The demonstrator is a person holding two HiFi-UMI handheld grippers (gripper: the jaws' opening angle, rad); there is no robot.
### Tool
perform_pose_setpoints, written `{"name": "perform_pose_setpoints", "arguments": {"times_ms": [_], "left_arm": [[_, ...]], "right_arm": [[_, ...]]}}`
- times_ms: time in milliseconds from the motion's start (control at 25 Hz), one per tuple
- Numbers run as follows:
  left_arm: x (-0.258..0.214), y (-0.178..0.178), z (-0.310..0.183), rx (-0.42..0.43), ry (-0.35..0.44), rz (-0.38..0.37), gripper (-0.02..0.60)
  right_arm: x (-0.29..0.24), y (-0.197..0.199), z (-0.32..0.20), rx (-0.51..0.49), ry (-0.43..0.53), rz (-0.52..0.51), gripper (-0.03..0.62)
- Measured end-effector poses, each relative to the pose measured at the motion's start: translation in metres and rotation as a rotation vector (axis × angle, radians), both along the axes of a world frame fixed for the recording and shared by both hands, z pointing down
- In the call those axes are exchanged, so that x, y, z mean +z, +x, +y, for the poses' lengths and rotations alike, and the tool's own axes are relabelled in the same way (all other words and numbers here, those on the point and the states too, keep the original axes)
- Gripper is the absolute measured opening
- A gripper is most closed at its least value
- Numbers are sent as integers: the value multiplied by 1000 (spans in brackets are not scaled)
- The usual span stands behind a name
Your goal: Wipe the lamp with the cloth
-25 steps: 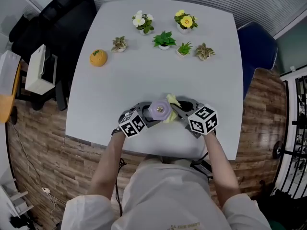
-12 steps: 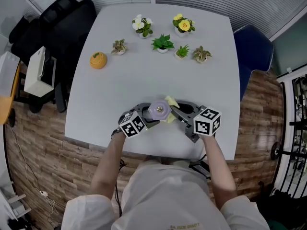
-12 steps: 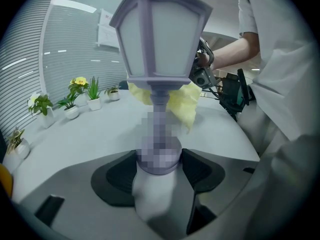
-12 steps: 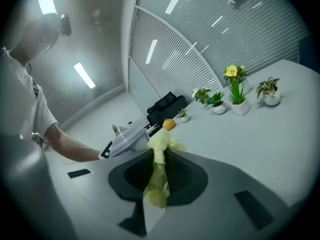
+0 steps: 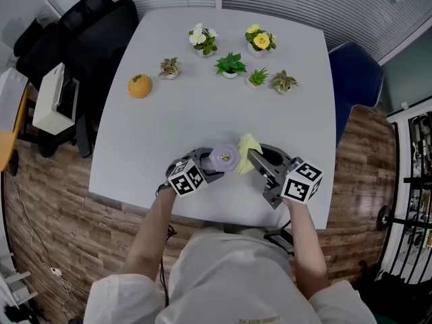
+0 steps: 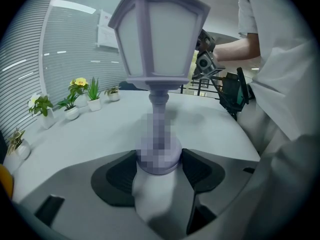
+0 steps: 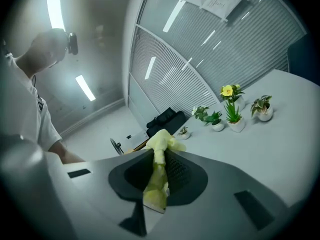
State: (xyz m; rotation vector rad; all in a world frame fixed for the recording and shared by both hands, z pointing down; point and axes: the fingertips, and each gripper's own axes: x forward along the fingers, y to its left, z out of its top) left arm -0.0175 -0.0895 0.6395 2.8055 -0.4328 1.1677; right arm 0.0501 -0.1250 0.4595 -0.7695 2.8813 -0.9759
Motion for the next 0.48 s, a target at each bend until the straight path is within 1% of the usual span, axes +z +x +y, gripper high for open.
{"name": "perform_pose_setpoints", "arguments": {"times_ms": [160,360,480], "left_arm": [[1,0,2,1,-3,-2,285],[1,-1,1,-1,-2,-5,285],[1,0,1,0,-1,-5,285]], "right_arm": [[-12,-14,7,-38,66,63,61],[-15,-26,9,-79,145,222,61],[-19,-33,7,-102,190,293,63]]}}
